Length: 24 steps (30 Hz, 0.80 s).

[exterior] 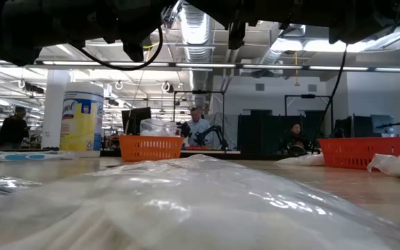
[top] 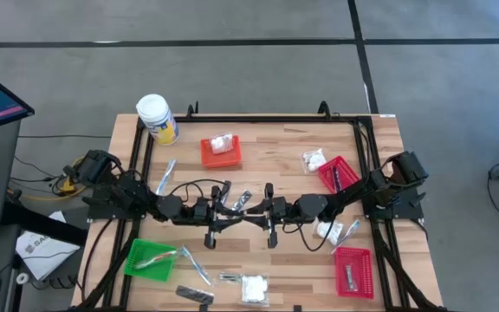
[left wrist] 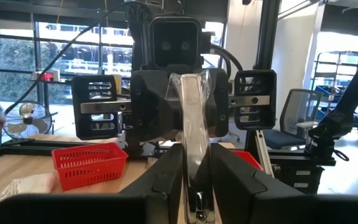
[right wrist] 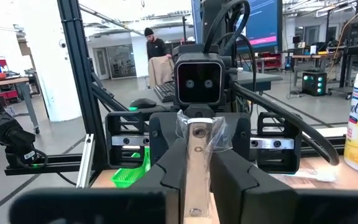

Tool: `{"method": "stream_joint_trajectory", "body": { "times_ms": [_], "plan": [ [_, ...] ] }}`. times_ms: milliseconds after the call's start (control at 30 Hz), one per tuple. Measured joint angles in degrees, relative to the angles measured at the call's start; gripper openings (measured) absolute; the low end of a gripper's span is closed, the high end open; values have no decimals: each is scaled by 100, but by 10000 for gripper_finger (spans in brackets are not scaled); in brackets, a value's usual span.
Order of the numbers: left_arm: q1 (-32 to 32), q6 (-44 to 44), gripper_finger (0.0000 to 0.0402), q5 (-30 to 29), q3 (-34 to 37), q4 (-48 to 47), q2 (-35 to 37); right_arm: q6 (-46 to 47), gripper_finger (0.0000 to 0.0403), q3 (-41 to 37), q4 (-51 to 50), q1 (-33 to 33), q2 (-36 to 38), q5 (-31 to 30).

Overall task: Pick & Place Travel size toiletries
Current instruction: Put the silver nail cutter into the bottom red basket

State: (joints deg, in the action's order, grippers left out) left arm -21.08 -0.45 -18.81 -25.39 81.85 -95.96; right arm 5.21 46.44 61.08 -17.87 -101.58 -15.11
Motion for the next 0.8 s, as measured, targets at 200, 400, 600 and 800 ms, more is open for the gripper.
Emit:
{"method": "stream_joint_trajectory", "body": {
  "times_ms": [200,400,600,800],
  "plan": [
    [0,0,83,15,0,-229,0,22,35,0,-87,-7,-2,1],
    [-28,-12,85,-128,112,-393,0,109,35,0,-266,-9,-2,-11],
    [-33,-169,105,-376,380,-369,0,173,35,0,-441,-4,-4,-65],
    [-33,-194,158,-529,461,-385,30,215,35,0,-493,0,-3,-101]
  ]
}}
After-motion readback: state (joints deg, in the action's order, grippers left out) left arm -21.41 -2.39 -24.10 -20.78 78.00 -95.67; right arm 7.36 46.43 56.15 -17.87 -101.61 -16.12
